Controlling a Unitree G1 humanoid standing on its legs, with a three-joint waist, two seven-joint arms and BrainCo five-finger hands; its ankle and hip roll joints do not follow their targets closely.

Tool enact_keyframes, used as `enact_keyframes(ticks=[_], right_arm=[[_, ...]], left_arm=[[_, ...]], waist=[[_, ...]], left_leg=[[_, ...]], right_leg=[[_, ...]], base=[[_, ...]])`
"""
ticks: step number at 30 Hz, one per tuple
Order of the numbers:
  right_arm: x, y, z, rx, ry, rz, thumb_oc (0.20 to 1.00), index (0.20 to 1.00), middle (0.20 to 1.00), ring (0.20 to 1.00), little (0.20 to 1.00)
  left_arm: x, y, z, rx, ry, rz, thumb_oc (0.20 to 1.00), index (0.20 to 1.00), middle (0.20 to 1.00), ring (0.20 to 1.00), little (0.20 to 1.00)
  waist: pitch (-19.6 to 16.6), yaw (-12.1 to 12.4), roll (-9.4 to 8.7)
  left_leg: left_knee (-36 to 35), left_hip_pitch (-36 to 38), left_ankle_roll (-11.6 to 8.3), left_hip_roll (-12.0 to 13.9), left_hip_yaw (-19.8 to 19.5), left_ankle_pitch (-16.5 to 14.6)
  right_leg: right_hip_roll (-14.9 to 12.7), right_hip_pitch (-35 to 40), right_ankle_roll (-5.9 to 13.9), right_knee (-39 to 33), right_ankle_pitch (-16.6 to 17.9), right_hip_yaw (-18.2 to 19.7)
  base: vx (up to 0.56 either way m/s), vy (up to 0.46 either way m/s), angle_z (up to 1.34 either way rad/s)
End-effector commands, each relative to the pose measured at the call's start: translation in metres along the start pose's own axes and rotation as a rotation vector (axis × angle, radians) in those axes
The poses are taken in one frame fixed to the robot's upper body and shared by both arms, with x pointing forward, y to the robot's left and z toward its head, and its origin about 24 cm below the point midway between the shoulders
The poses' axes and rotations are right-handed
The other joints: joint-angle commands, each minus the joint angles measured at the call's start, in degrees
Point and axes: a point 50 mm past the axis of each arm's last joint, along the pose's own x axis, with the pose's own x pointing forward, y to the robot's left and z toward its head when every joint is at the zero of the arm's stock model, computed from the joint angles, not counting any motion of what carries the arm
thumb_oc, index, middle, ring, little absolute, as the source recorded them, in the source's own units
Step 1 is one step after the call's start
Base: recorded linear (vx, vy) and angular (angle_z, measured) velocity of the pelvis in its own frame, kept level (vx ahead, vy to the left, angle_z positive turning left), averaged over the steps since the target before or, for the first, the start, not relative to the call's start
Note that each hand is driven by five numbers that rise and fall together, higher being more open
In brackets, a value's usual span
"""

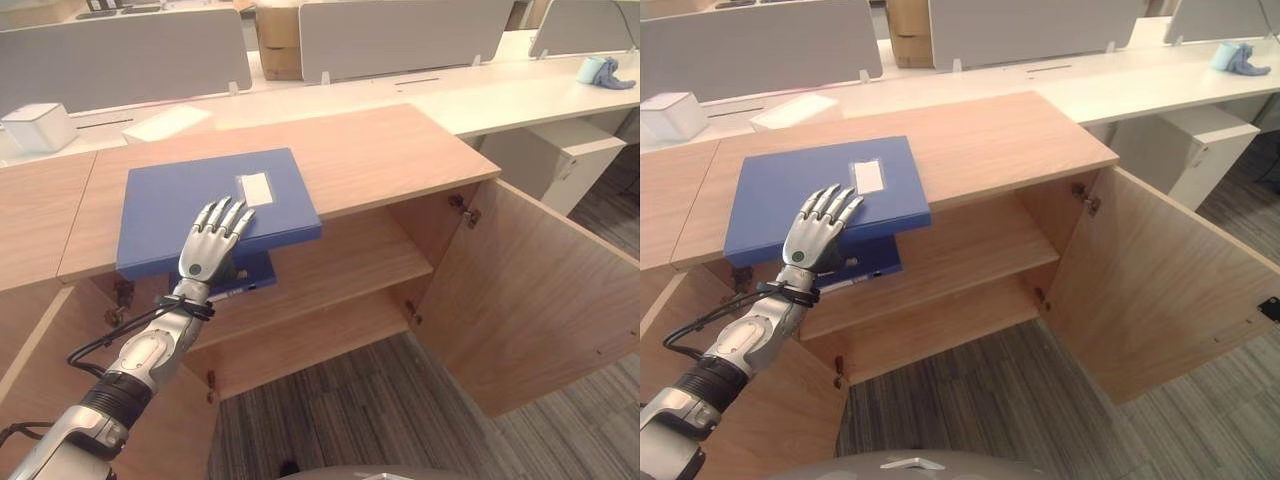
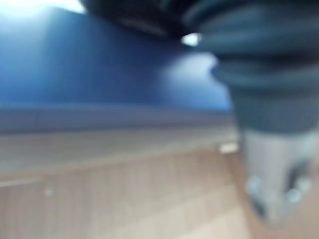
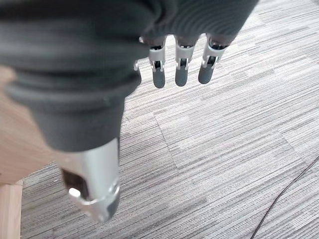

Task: Put the empty folder in the office cabinet

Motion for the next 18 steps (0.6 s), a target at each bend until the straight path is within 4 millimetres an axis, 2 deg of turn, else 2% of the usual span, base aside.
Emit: enact_keyframes(ticks=[1,2,3,11,18], right_arm=[[0.001,-0.010,0.009,0.026,-0.001,-0.048,1.000,1.000,1.000,1.000,1.000],[0.001,-0.010,0.010,0.030,0.000,-0.049,1.000,1.000,1.000,1.000,1.000],[0.001,-0.010,0.008,0.033,0.005,-0.049,1.000,1.000,1.000,1.000,1.000],[0.001,-0.011,0.009,0.064,0.009,-0.050,1.000,1.000,1.000,1.000,1.000],[0.001,-0.012,0.005,0.071,0.025,-0.049,1.000,1.000,1.000,1.000,1.000]], left_arm=[[0.021,0.027,-0.023,0.019,0.092,0.114,1.000,1.000,1.000,1.000,1.000],[0.021,0.027,-0.021,0.010,0.083,0.112,0.627,0.627,0.627,0.627,0.627],[0.021,0.028,-0.021,0.004,0.081,0.112,0.200,0.200,0.200,0.200,0.200],[0.024,0.028,-0.021,0.030,0.059,0.100,0.200,0.200,0.200,0.200,0.200],[0.031,0.038,-0.026,0.067,0.047,0.117,0.200,0.200,0.200,0.200,0.200]], waist=[[0.48,0.61,-1.38],[0.37,0.72,-1.54],[0.36,0.71,-1.61],[-0.11,0.52,-1.46],[-0.58,0.33,-1.30]], left_leg=[[0.16,2.55,-2.50,2.78,1.11,-7.82],[0.16,2.53,-2.55,2.85,1.02,-7.84],[0.16,2.36,-2.55,2.91,1.07,-7.27],[0.16,2.81,-2.69,2.90,1.16,-7.84],[0.16,2.57,-2.82,2.89,1.40,-7.12]], right_leg=[[-1.92,-0.85,4.79,0.14,-0.19,-2.85],[-1.99,-0.89,4.79,0.14,-0.13,-2.94],[-2.00,-1.06,4.72,0.14,0.31,-2.99],[-2.03,-0.57,4.94,0.14,-0.01,-3.12],[-2.13,-0.86,5.09,0.14,0.62,-3.21]], base=[[0.03,0.004,0.00],[0.00,0.000,0.00],[-0.04,0.002,0.00],[-0.01,0.001,0.00],[-0.02,0.001,0.00]])
